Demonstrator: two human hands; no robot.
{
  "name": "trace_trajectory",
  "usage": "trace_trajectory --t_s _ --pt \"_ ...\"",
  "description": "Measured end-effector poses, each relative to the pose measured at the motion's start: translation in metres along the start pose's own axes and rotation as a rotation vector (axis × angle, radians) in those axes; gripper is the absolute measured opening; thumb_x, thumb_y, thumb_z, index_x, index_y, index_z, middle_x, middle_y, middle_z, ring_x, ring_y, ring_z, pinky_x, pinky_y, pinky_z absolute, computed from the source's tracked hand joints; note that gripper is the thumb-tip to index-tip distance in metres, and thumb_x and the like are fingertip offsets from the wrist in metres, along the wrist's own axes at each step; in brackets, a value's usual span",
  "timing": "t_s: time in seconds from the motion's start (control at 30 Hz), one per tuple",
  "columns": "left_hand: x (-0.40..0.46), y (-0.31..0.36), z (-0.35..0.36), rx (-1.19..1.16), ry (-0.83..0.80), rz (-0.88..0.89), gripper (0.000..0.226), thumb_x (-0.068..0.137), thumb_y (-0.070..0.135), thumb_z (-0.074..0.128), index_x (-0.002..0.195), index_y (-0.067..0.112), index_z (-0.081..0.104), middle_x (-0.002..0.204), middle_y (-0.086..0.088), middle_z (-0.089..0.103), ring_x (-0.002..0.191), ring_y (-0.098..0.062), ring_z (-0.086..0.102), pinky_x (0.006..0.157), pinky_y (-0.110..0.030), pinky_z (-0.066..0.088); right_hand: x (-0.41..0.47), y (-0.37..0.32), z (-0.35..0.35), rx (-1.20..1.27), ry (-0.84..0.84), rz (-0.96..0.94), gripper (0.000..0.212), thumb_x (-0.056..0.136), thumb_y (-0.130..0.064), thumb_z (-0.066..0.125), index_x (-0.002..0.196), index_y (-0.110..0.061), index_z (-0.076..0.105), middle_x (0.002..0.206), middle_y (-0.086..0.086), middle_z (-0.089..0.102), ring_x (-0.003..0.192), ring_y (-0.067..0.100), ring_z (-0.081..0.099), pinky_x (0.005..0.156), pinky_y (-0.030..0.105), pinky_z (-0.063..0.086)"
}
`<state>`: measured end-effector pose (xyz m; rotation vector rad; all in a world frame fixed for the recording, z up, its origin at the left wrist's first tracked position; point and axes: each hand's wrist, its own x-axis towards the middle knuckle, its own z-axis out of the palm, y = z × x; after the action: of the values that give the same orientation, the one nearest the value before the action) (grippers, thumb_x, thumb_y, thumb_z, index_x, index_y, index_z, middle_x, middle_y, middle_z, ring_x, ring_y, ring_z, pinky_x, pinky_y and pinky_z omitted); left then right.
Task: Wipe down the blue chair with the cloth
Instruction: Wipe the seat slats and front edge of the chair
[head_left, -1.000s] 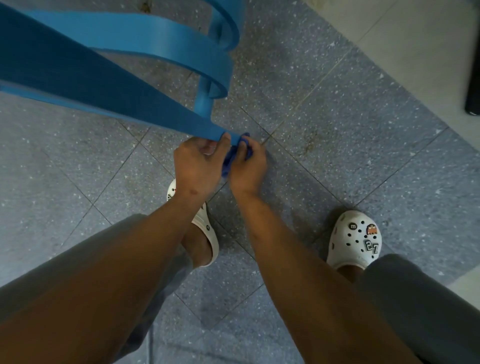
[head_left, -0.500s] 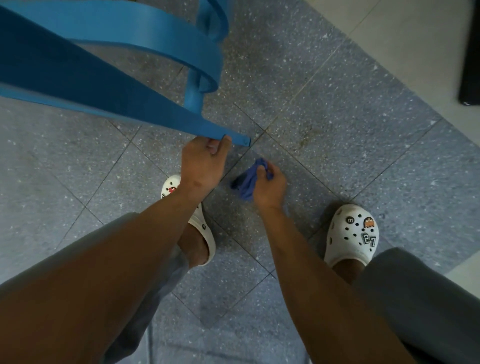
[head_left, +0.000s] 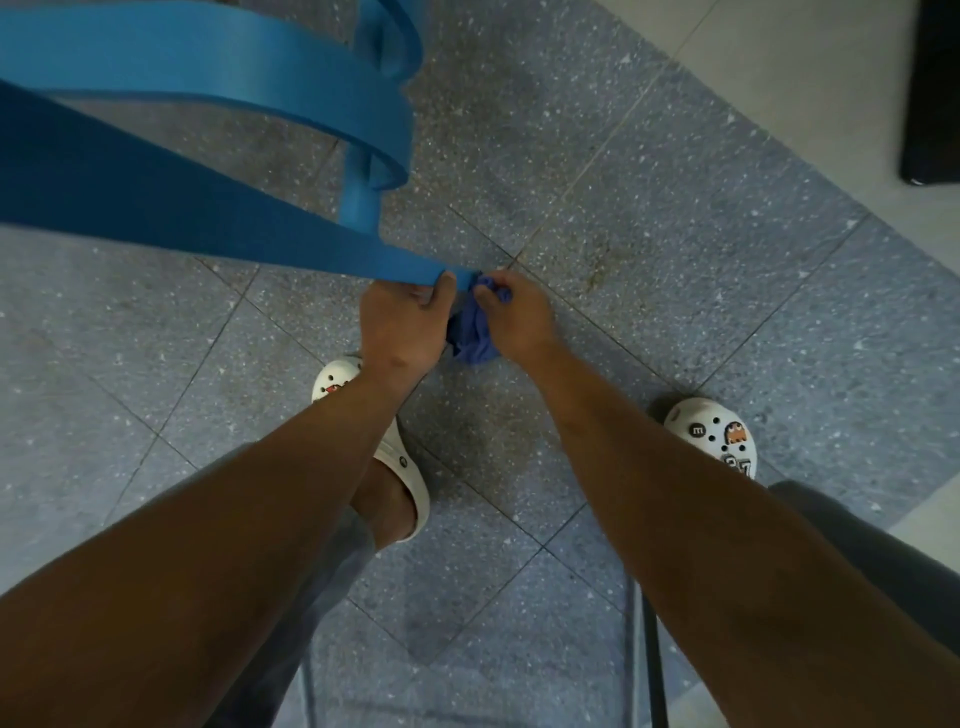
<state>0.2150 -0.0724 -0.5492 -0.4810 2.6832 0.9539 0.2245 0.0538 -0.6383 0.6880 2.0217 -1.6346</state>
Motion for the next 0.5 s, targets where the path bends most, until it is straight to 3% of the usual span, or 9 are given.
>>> trace_trajectory --t_s 0.13,0.3,0.37,0.43,0.5 --pt "-0.001 -0.001 0.001 -0.022 0.003 -0.029 0.024 0.094 0.034 0.069 0.101 0.011 0.072 0.098 -0.003 0.076 0.094 -0.018 0.072 0.087 -0.029 0.055 -0.021 -0.005 0.007 0.095 0.043 -0.105 0.010 0.099 -0.010 0.059 0.099 -0.017 0.067 0.085 -0.008 0.065 0.076 -0.009 0.060 0.069 0.005 0.043" --pt "-0.001 0.001 0.000 0.020 0.001 -0.045 0.031 0.094 0.038 0.066 0.092 0.008 0.075 0.085 -0.004 0.075 0.082 -0.018 0.072 0.082 -0.040 0.058 -0.030 -0.012 0.037 0.171 0.169 0.013 0.010 0.104 -0.014 0.053 0.102 -0.015 0.062 0.096 0.001 0.066 0.081 0.007 0.061 0.070 0.016 0.045" --pt "-0.002 0.002 -0.001 0.022 -0.017 -0.058 0.033 0.095 0.039 0.066 0.097 0.007 0.074 0.090 -0.005 0.075 0.087 -0.018 0.071 0.085 -0.037 0.057 -0.017 -0.007 0.030 0.085 0.158 0.080 0.013 0.104 -0.014 0.052 0.103 -0.013 0.064 0.099 0.007 0.067 0.086 0.016 0.061 0.075 0.024 0.043" --pt "-0.002 0.002 -0.004 0.021 -0.040 -0.047 0.032 0.096 0.038 0.066 0.096 0.006 0.074 0.090 -0.004 0.075 0.088 -0.017 0.071 0.086 -0.033 0.056 -0.003 -0.003 0.019 -0.100 0.100 0.103 0.021 0.104 -0.018 0.053 0.113 -0.009 0.070 0.108 0.011 0.071 0.093 0.020 0.063 0.077 0.023 0.041" --pt "-0.003 0.004 -0.009 0.027 -0.076 -0.011 0.026 0.097 0.033 0.065 0.088 0.010 0.072 0.085 0.002 0.071 0.088 -0.015 0.069 0.086 -0.029 0.052 0.004 -0.002 0.006 -0.132 0.096 0.108 0.025 0.104 -0.020 0.054 0.118 -0.007 0.070 0.113 0.011 0.071 0.101 0.023 0.066 0.079 0.022 0.042"
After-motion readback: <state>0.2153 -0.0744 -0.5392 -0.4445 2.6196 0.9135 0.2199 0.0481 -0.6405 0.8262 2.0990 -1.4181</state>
